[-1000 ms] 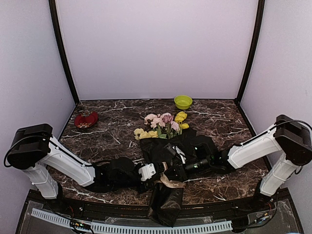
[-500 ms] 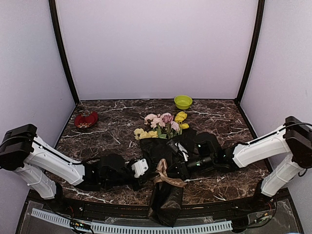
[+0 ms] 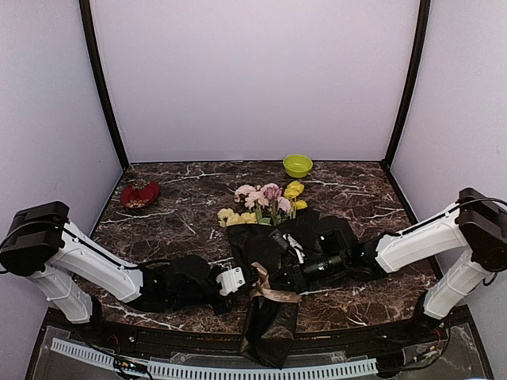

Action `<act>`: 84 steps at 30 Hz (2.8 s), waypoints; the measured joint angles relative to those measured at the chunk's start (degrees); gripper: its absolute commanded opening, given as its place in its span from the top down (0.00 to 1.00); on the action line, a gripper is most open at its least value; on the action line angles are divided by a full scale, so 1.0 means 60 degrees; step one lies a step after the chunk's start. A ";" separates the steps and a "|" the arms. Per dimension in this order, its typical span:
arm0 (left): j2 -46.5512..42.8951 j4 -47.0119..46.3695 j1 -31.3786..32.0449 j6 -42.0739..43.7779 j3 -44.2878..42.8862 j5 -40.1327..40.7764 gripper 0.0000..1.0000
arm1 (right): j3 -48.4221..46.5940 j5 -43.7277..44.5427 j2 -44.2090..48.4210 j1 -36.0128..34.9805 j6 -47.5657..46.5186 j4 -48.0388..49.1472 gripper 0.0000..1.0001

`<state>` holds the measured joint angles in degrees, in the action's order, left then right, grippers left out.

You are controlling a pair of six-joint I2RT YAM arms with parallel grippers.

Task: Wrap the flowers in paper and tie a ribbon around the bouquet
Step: Cross the half-tied ribbon over the folded bouquet.

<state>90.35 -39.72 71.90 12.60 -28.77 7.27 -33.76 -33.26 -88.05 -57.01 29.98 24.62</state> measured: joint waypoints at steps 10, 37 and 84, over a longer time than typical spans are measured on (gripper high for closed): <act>0.0401 -0.0066 -0.0095 0.0484 -0.0022 -0.0765 1.00 | -0.0036 0.0000 -0.0186 0.0000 -0.0106 -0.0007 0.91; 0.0331 -0.0976 -0.0280 0.0539 0.0466 -0.1217 1.00 | 0.0102 -0.1213 -0.1362 0.0113 0.1322 0.2881 0.77; 0.0838 -0.1883 -0.0331 0.0029 0.0076 -0.1741 1.00 | -0.0189 -0.0648 -0.1016 0.0007 0.0495 0.1206 0.76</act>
<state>95.37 -51.03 69.91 12.78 -28.32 -3.18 -34.89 -37.15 -94.15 -56.97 32.95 31.86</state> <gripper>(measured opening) 0.006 0.234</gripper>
